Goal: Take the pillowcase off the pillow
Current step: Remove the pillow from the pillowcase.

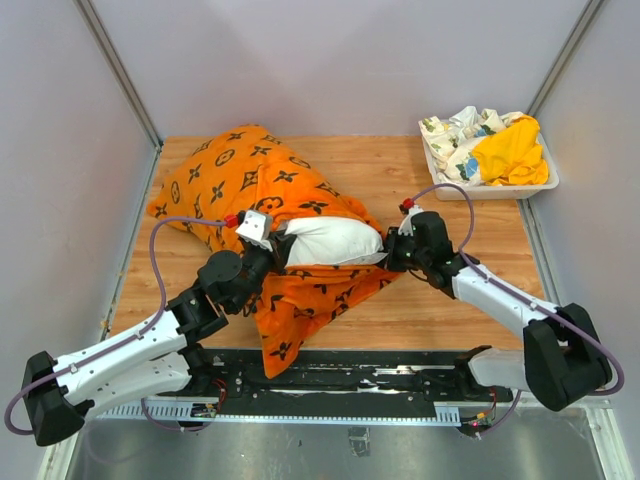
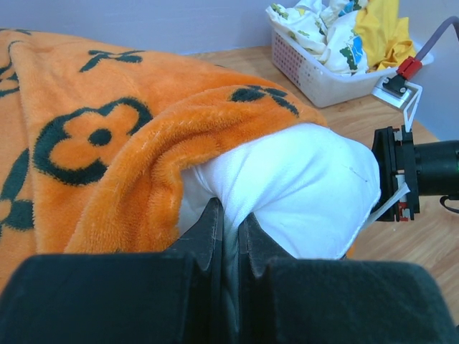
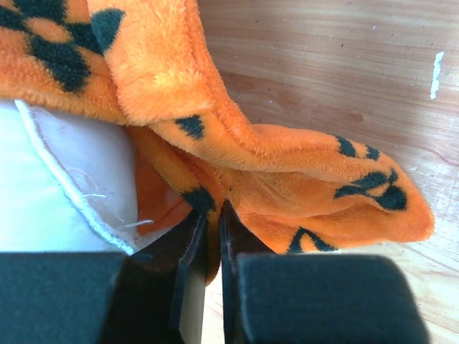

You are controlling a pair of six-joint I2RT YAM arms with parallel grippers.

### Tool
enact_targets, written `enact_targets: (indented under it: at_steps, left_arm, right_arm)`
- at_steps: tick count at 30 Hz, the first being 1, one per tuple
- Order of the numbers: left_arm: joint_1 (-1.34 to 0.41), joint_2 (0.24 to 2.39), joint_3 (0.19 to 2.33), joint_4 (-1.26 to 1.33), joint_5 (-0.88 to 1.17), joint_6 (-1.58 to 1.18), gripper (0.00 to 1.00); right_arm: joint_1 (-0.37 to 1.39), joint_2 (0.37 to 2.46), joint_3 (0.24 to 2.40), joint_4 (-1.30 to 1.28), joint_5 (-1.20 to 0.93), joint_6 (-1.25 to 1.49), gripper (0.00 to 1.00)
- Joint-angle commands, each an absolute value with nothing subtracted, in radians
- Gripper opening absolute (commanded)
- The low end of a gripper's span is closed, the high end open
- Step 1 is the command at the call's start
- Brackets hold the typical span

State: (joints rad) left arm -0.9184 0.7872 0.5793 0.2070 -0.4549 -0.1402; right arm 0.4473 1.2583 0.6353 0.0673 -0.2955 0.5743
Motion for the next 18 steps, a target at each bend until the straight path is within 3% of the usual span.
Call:
enact_targets:
  at_steps: [1, 2, 6, 8, 11, 18]
  left_arm:
    - [-0.904, 0.743, 0.633, 0.398, -0.514, -0.162, 0.00]
    - [-0.904, 0.742, 0.633, 0.404, -0.518, -0.162, 0.00]
    - [-0.902, 0.754, 0.666, 0.407, -0.521, -0.156, 0.00]
    - [-0.902, 0.769, 0.684, 0.402, -0.520, -0.147, 0.00]
    - [-0.902, 0.801, 0.708, 0.390, -0.530, -0.142, 0.00]
    - [-0.901, 0.870, 0.741, 0.382, -0.559, -0.131, 0.00]
  right_arm:
    - [0.446, 1.226, 0.625, 0.001, -0.182, 0.511, 0.13]
    - [0.446, 1.222, 0.631, -0.008, -0.171, 0.496, 0.17]
    - [0.446, 1.204, 0.665, -0.109, -0.110, 0.459, 0.66]
    - [0.446, 1.136, 0.664, -0.141, -0.088, 0.457, 0.80]
    - [0.446, 0.961, 0.640, -0.146, -0.036, 0.451, 0.89]
    - [0.446, 0.655, 0.652, -0.149, -0.057, 0.346, 0.91]
